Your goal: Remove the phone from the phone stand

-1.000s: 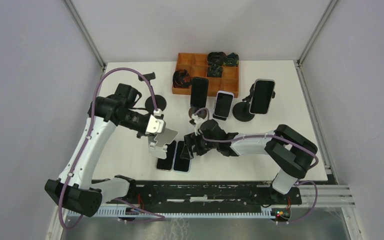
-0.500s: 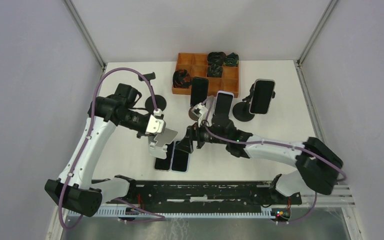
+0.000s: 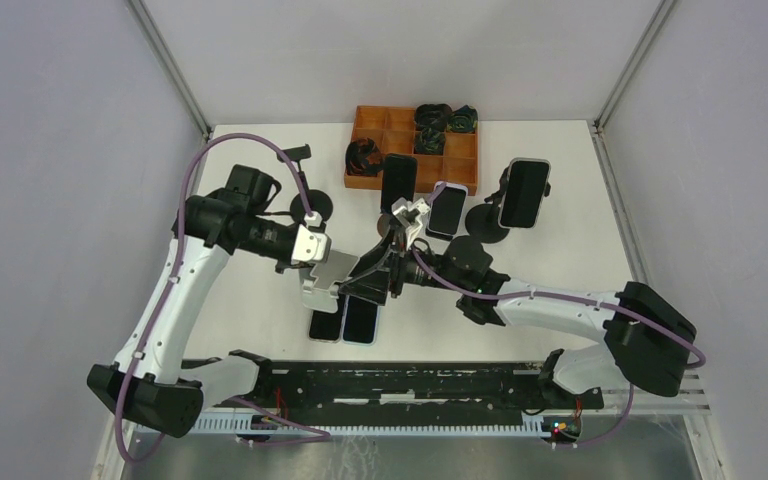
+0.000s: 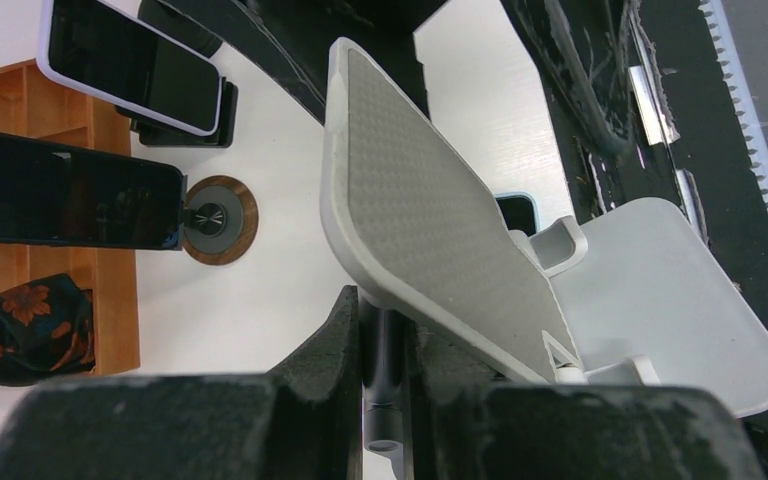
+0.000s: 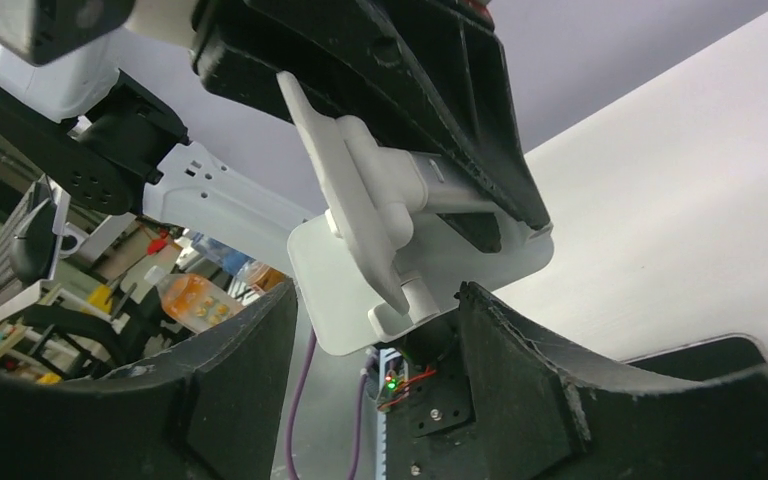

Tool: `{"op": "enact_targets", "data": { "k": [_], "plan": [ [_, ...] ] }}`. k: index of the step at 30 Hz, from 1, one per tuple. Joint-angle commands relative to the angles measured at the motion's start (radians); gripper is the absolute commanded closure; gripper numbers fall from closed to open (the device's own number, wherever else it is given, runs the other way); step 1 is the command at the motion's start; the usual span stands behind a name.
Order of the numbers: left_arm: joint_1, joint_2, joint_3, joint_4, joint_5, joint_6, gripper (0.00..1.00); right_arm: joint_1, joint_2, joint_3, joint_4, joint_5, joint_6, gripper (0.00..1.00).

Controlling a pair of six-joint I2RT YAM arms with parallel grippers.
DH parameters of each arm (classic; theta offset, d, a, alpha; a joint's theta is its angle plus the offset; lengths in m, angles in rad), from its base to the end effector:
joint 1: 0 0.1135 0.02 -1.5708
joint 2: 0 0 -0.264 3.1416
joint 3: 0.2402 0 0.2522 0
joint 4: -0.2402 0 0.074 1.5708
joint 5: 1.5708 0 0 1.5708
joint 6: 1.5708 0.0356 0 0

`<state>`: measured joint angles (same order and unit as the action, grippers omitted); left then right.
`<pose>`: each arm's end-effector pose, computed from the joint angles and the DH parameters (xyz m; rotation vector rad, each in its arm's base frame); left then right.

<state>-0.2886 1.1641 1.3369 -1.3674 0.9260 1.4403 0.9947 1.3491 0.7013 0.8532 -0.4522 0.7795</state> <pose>0.1660 -0.0790 0.3685 1.8465 1.2950 -0.7073 0.1489 0.2578 0.2927 -0.6137 1.5219 1.7348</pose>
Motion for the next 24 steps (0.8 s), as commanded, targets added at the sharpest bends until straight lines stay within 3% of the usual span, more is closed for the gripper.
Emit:
{"op": "enact_targets", "data": {
  "k": [1, 13, 20, 24],
  "plan": [
    [-0.004, -0.028, 0.049, 0.039, 0.057, -0.056, 0.98, 0.021, 0.029, 0.064, 0.109, -0.022, 0.043, 0.36],
    [-0.004, -0.027, 0.048, 0.036, 0.058, -0.056, 0.98, 0.032, 0.069, 0.096, 0.195, -0.025, 0.086, 0.62],
    [-0.004, -0.029, 0.041, 0.031, 0.004, 0.013, 0.98, 0.030, 0.052, 0.088, 0.210, -0.056, 0.121, 0.98],
    [-0.003, -0.033, 0.035, 0.066, -0.024, 0.036, 0.98, 0.030, 0.044, 0.078, 0.196, -0.094, 0.132, 1.00]
  ]
}}
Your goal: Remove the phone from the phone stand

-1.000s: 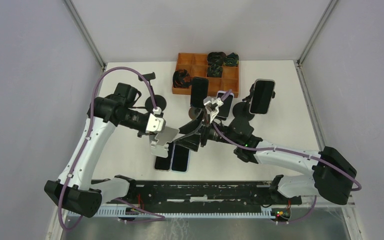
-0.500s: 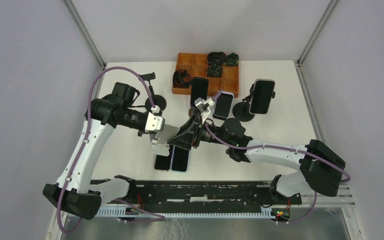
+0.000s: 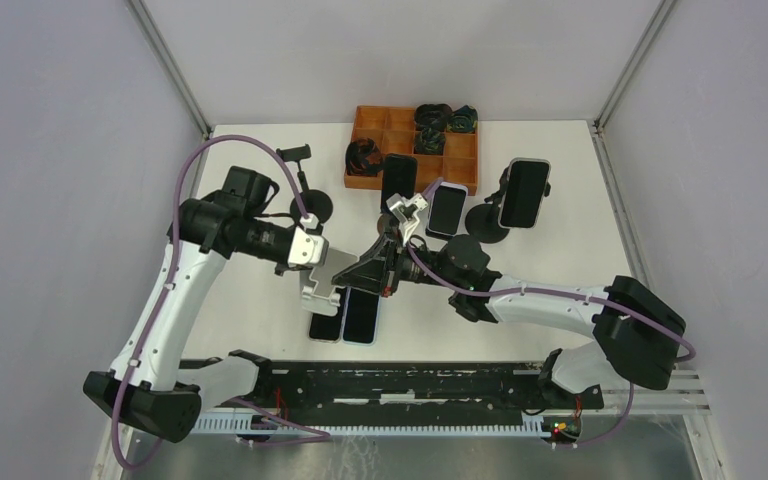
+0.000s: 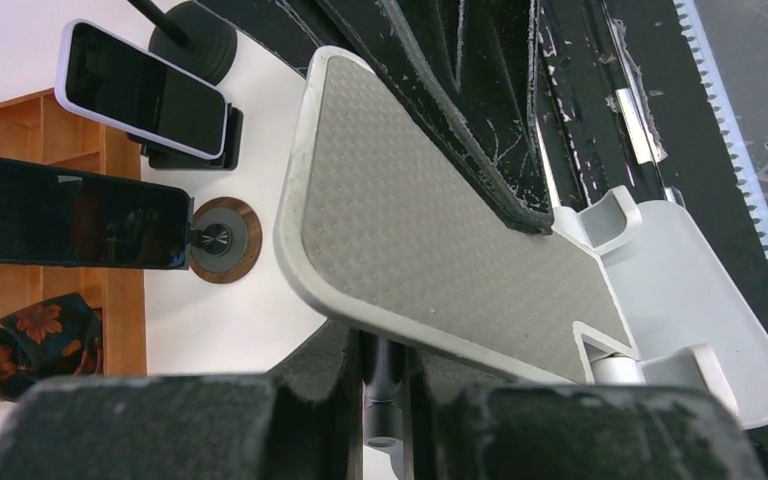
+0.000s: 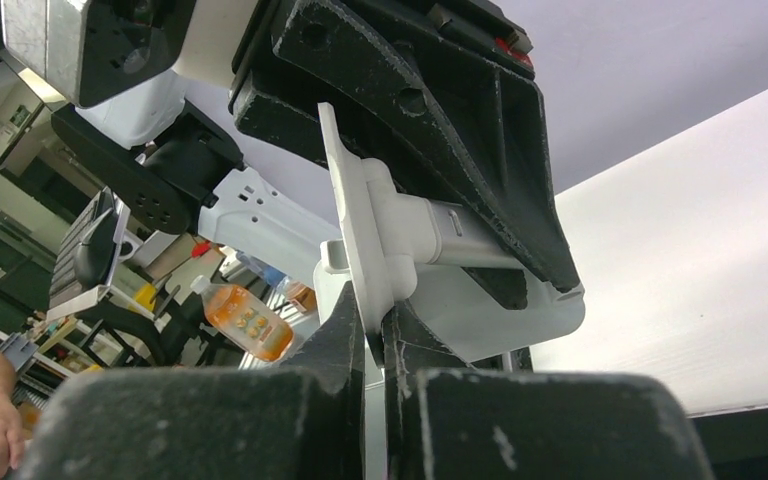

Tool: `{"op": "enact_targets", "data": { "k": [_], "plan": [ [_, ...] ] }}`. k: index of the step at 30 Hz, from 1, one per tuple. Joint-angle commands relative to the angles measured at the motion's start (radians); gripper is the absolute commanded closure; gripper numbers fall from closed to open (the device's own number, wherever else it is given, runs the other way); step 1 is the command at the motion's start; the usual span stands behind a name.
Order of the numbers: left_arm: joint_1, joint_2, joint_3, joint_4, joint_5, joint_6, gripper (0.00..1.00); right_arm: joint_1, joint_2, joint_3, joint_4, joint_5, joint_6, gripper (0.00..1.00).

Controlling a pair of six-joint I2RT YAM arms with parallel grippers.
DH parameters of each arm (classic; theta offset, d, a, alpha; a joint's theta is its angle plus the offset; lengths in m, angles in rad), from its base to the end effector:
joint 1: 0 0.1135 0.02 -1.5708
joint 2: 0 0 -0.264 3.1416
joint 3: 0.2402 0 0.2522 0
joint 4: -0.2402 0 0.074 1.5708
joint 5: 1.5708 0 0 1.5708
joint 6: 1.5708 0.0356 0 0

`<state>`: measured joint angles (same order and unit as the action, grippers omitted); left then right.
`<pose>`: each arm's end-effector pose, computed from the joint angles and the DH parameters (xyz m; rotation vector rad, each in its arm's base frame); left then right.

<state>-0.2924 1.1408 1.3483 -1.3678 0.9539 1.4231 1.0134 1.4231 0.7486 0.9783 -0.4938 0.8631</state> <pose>0.1592 -0.0783 0.3759 1.8244 1.2640 -0.7168 0.1499 0.2724 0.3000 -0.6218 1.4476 1.8584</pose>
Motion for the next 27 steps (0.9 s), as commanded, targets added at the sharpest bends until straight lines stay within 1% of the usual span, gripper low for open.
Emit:
{"op": "enact_targets", "data": {
  "k": [1, 2, 3, 4, 5, 6, 7, 10, 12, 15, 18, 23, 27],
  "plan": [
    [0.000, -0.006, 0.024, 0.073, -0.051, 0.053, 0.98, 0.012, -0.030, 0.032, 0.050, -0.058, 0.036, 1.00],
    [0.000, -0.002, 0.027, 0.077, -0.047, 0.048, 0.97, 0.012, -0.032, 0.031, 0.019, -0.060, 0.018, 1.00],
    [-0.001, 0.000, 0.030, 0.084, -0.044, 0.038, 0.92, 0.010, -0.033, 0.029, -0.007, -0.061, 0.003, 1.00],
    [0.000, 0.004, 0.029, 0.094, -0.041, 0.021, 0.75, 0.011, -0.033, 0.028, -0.036, -0.066, -0.017, 1.00],
    [0.000, 0.005, 0.027, 0.106, -0.043, 0.003, 0.49, 0.010, -0.036, 0.029, -0.064, -0.070, -0.037, 1.00],
    [0.000, 0.002, 0.014, 0.117, -0.048, -0.012, 0.39, 0.007, -0.040, 0.029, -0.104, -0.070, -0.067, 1.00],
    [0.000, 0.000, 0.009, 0.120, -0.055, -0.019, 0.35, 0.000, -0.046, 0.030, -0.145, -0.073, -0.102, 1.00],
    [-0.001, -0.005, -0.018, 0.115, -0.087, -0.026, 0.25, -0.029, -0.069, 0.047, -0.335, -0.040, -0.277, 1.00],
    [0.000, -0.004, -0.027, 0.110, -0.105, -0.038, 0.21, -0.052, -0.068, 0.061, -0.439, -0.018, -0.382, 1.00],
    [-0.001, 0.008, -0.025, 0.077, -0.121, -0.028, 0.19, -0.079, -0.034, 0.089, -0.540, -0.004, -0.492, 1.00],
    [-0.001, 0.022, -0.021, 0.053, -0.142, -0.035, 0.18, -0.102, 0.009, 0.101, -0.551, -0.003, -0.542, 1.00],
    [0.001, 0.044, -0.060, 0.101, -0.159, -0.117, 0.19, -0.102, 0.089, 0.151, -0.545, -0.022, -0.597, 1.00],
    [0.001, 0.099, -0.057, 0.107, -0.153, -0.169, 0.25, -0.102, 0.114, 0.162, -0.523, -0.021, -0.622, 1.00]
  ]
}}
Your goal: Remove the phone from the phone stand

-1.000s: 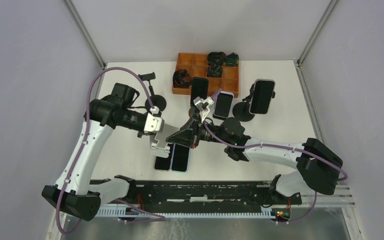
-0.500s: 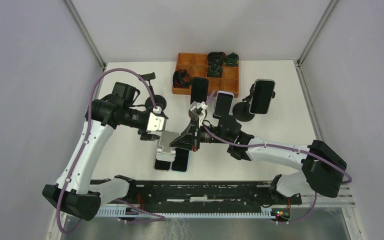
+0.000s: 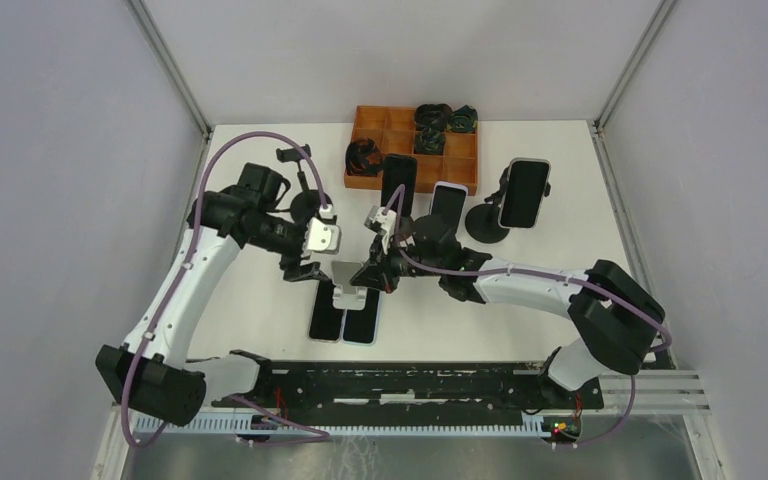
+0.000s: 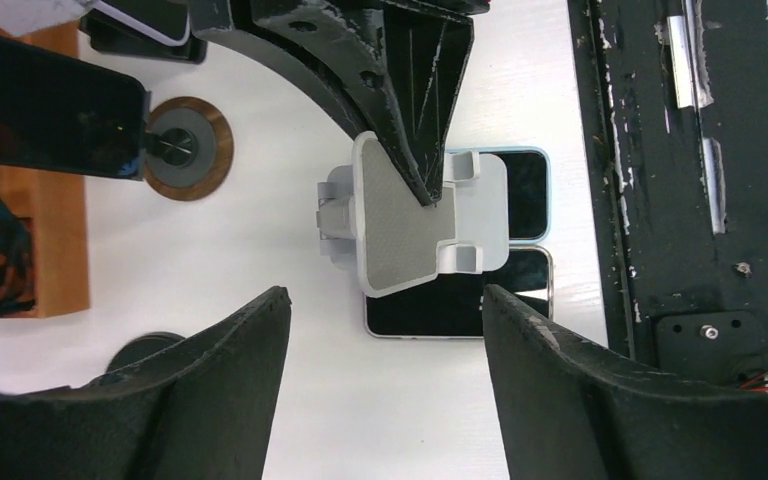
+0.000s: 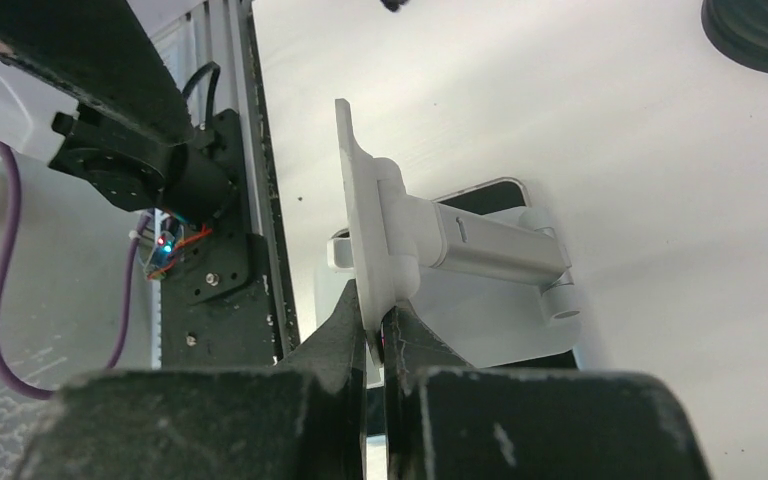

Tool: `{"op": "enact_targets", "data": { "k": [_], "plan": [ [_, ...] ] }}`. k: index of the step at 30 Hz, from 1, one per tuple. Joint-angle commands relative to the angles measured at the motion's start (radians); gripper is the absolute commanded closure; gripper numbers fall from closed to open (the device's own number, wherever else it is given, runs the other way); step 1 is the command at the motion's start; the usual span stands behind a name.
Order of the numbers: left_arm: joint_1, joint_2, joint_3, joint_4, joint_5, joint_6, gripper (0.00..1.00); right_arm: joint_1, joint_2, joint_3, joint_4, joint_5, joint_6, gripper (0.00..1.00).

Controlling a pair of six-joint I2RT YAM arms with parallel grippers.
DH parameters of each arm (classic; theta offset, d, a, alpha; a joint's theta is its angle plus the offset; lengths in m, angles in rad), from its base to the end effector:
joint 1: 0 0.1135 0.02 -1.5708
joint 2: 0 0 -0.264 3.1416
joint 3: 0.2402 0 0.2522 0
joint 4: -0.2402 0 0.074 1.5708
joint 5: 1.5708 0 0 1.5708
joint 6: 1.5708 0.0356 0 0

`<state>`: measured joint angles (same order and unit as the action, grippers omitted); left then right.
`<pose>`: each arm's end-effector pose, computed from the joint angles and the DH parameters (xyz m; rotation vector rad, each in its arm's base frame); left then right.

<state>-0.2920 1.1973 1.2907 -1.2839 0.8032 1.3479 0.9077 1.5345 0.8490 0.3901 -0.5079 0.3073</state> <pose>0.1828 -0.0817 0.3502 1.8479 1.4619 -0.6338 0.1948 0.2775 0.2381 -0.9621 1.8029 1.2765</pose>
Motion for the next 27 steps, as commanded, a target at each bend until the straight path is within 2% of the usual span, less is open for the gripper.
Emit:
{"op": "enact_targets", "data": {
  "k": [1, 6, 12, 14, 16, 17, 19, 22, 27],
  "plan": [
    [0.000, 0.062, 0.003, 0.024, -0.001, -0.101, 0.27, 0.004, 0.007, 0.066, 0.067, -0.005, -0.073, 1.00],
    [0.001, 0.149, 0.022, 0.021, 0.034, -0.131, 0.46, 0.010, 0.033, 0.086, 0.075, 0.012, -0.098, 1.00],
    [-0.001, 0.227, 0.044, 0.008, 0.038, -0.122, 0.84, 0.010, 0.065, 0.100, 0.095, 0.020, -0.105, 1.00],
    [-0.001, 0.245, 0.052, 0.006, 0.032, -0.117, 0.91, 0.011, 0.075, 0.108, 0.086, 0.027, -0.111, 0.99],
    [0.000, 0.257, 0.052, 0.027, 0.017, -0.127, 0.94, 0.009, 0.078, 0.111, 0.077, 0.043, -0.116, 0.84],
    [-0.001, 0.263, 0.048, 0.052, 0.004, -0.139, 0.96, 0.007, 0.076, 0.109, 0.070, 0.062, -0.116, 0.69],
    [0.001, 0.274, 0.033, 0.124, -0.029, -0.177, 0.98, -0.004, 0.056, 0.096, 0.060, 0.095, -0.109, 0.47],
    [0.002, 0.308, 0.024, 0.254, -0.095, -0.229, 0.98, -0.039, -0.013, 0.039, 0.069, 0.140, -0.080, 0.32],
    [0.016, 0.430, 0.088, 0.378, -0.171, -0.276, 0.98, -0.097, -0.170, -0.079, 0.059, 0.206, -0.049, 0.22]
  ]
}}
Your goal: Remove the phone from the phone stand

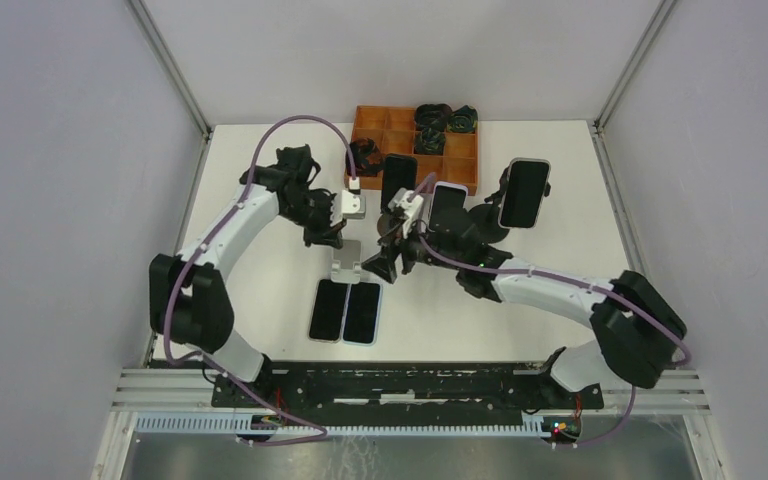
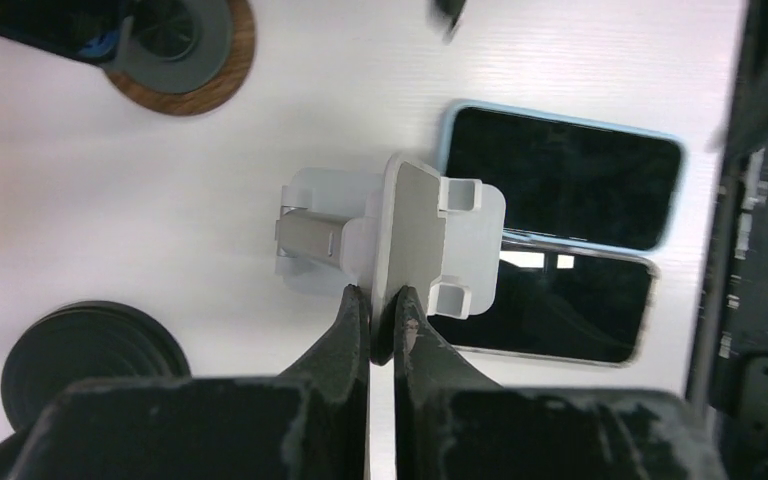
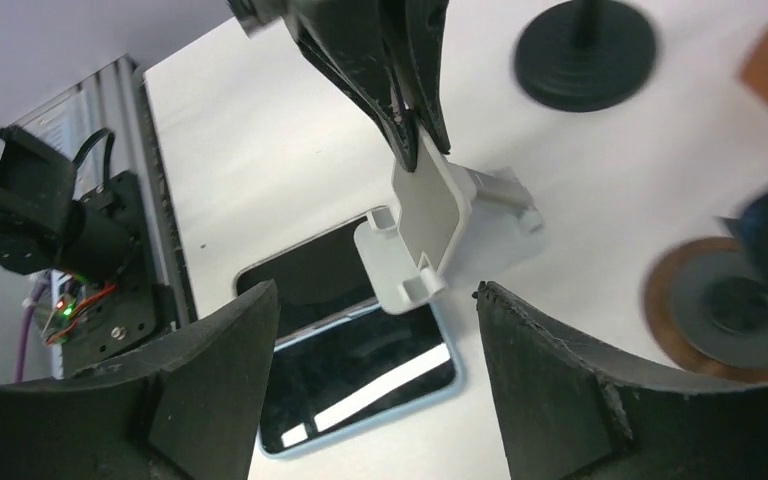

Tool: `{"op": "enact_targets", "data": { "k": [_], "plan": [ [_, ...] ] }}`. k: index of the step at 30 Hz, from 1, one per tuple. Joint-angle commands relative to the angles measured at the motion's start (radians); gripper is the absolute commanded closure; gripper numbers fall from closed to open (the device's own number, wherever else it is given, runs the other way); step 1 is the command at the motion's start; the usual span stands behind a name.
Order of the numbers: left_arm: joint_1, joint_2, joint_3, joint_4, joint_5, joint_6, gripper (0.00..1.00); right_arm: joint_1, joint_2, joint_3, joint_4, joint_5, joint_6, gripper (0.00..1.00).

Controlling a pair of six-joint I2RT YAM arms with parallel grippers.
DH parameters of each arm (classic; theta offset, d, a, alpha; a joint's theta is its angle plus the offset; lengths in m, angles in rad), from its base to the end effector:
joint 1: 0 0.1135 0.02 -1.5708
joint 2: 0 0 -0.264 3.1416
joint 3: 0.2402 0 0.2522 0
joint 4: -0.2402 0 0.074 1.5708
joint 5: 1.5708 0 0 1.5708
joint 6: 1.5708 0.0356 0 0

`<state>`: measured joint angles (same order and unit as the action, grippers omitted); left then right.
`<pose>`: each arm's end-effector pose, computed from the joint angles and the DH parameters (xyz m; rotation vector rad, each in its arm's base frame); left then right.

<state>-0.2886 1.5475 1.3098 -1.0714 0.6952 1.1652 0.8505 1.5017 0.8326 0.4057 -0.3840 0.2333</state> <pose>0.2737 -0.1050 0.2802 1.7730 1.8119 -0.6893 0.2106 0.2602 0.2441 -0.8651 1.7618 1.0904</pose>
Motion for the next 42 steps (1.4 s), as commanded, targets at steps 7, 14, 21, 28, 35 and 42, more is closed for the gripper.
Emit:
{"op": "enact_targets", "data": {
  "k": [7, 14, 21, 28, 35, 42],
  "plan": [
    [0.048, 0.215, 0.134, 0.279, -0.098, -0.122, 0.98, -0.074, -0.346, -0.192, -0.048, 0.148, 0.058, 0.16],
    [0.078, 0.249, 0.131, 0.347, -0.108, -0.122, 0.96, -0.074, -0.488, -0.260, -0.187, 0.192, 0.120, 0.07],
    [0.078, 0.191, 0.128, 0.352, -0.051, -0.158, 0.53, -0.075, -0.546, -0.156, -0.520, 0.252, 0.067, 0.02],
    [0.078, 0.090, 0.183, 0.334, 0.049, -0.250, 0.00, -0.080, -0.465, -0.013, -0.588, 0.389, 0.040, 0.02],
    [0.081, -0.012, 0.282, 0.300, -0.030, -0.338, 0.00, -0.141, -0.239, 0.141, -0.385, 0.457, 0.119, 0.02],
    [0.092, -0.152, 0.266, 0.510, -0.269, -0.640, 0.00, -0.143, 0.027, 0.400, -0.403, 0.586, 0.092, 0.02]
  ]
}}
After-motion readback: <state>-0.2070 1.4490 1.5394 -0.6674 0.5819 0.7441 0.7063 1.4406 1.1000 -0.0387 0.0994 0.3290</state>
